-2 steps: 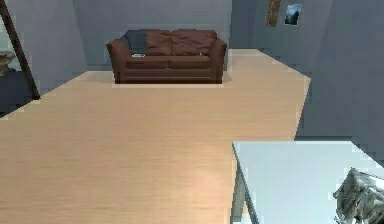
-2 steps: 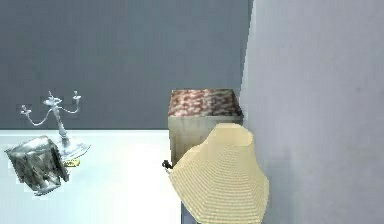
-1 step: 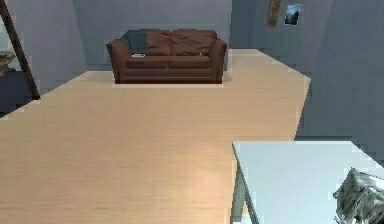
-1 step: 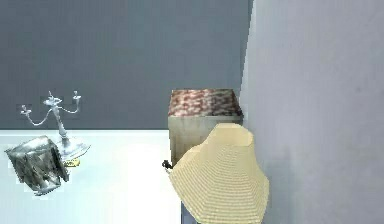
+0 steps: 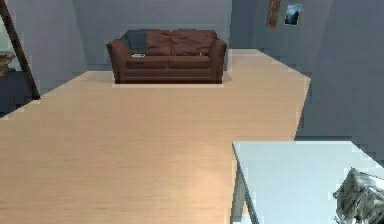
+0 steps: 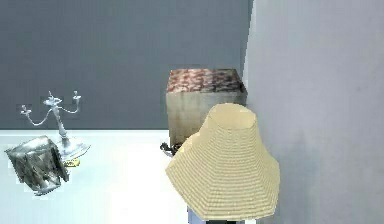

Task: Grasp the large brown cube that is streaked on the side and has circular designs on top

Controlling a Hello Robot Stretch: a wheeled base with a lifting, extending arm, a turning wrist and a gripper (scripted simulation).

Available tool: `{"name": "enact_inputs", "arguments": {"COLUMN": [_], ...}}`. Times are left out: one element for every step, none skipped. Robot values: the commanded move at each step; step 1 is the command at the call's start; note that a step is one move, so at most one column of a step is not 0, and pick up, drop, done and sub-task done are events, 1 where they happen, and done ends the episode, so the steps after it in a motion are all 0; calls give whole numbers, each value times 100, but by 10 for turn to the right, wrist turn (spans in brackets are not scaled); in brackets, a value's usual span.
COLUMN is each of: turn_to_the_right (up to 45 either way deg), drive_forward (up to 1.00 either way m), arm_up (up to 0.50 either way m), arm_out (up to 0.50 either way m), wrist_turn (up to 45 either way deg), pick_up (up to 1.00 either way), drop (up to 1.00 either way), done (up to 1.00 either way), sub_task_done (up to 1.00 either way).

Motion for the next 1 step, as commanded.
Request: {"name": "enact_inputs", "arguments": {"turn_to_the_right": [0], "drive_forward": [0], "arm_up": [0], "arm_out": [0], "wrist_turn": [0], "pick_up": [0], "drop": [0], "done": [100], "sub_task_done": [0]}}
